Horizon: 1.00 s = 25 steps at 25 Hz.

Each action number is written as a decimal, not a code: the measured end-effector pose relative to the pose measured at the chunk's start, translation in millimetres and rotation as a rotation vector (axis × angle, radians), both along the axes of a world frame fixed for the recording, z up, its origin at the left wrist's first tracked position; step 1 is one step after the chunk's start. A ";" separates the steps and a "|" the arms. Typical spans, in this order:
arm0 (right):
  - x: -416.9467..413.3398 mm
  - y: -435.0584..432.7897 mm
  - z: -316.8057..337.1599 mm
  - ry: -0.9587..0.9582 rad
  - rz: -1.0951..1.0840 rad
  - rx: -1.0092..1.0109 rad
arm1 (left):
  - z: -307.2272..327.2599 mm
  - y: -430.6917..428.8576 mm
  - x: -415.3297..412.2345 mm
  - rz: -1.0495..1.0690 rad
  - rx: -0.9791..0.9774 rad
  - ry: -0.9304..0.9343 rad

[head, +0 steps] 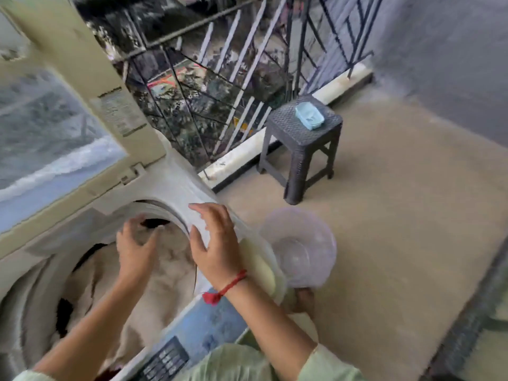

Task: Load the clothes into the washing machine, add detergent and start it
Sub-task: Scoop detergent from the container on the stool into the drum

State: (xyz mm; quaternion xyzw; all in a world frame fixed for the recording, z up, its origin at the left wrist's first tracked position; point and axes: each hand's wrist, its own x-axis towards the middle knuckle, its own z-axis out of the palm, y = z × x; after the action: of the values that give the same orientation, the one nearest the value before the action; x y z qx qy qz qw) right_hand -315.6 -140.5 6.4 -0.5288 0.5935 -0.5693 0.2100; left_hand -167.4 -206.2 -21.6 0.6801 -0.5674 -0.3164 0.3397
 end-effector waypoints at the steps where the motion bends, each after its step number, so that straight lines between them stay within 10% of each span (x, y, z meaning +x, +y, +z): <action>1: -3.2 2.6 -2.7 -0.016 -0.019 -0.009 | 0.1 -2.6 -8.9 -0.022 -0.011 -0.007; 25: 80.0 -17.6 12.1 0.394 0.408 0.213 | 52.0 69.3 158.2 0.227 -0.070 0.345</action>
State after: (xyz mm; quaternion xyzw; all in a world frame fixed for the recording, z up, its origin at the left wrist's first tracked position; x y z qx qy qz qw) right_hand -235.6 -158.1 18.5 -0.7122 0.5608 -0.3364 0.2552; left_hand -9.3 -136.9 30.3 0.6633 -0.4310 -0.3679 0.4888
